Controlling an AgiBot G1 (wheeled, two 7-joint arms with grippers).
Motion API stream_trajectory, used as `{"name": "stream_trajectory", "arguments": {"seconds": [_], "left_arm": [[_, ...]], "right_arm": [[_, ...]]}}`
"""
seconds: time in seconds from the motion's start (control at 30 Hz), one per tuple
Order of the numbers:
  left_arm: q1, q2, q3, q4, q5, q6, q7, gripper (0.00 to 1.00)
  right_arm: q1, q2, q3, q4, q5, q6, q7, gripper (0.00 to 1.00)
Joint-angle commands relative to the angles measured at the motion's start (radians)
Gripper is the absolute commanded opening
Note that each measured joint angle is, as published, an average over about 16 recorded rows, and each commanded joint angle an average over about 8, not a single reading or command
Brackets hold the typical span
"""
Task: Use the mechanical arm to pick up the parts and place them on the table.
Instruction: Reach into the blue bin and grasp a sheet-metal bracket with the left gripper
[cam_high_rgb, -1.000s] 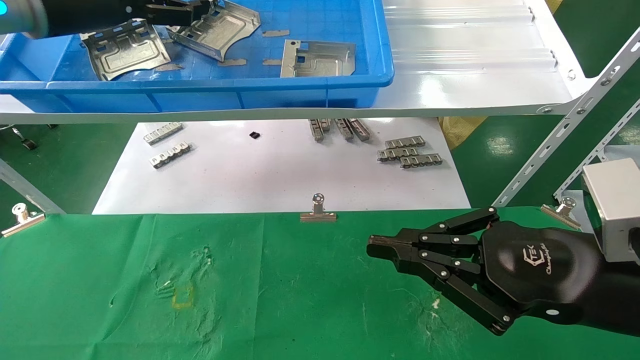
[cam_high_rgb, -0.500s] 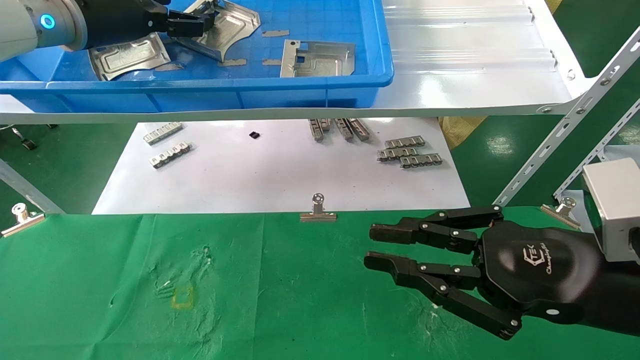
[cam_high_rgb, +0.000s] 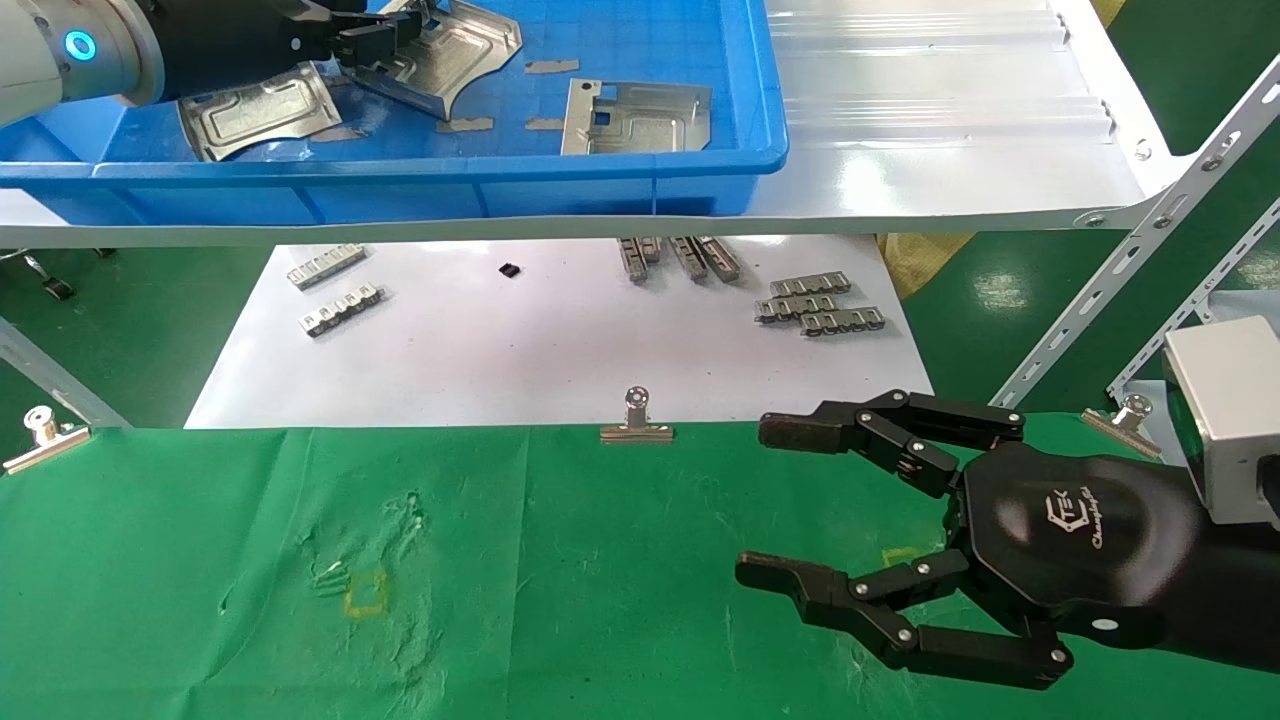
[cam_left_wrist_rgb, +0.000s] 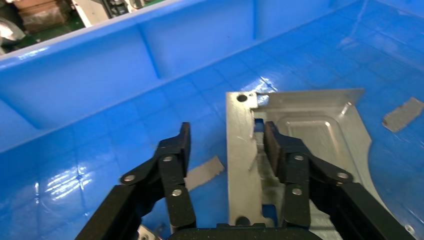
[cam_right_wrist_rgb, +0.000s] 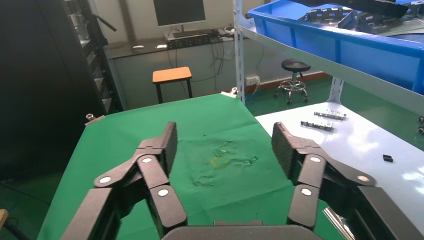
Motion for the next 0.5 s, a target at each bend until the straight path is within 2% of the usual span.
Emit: {"name": "stream_trajectory", "arguments": {"seconds": [0.03,0.5], "left_arm": [[0.000,-0.003,-0.001,0.001,-0.002,0.011,0.003,0.00],[-0.015,-0.021,-0.015,-0.009,-0.022,0.071,0.024,0.00]], "right_arm": [[0.000,0.000,0.000,0.000,0.000,0.000,0.000,1.00],[0.000,0.000,0.000,0.000,0.000,0.000,0.000,1.00]]}}
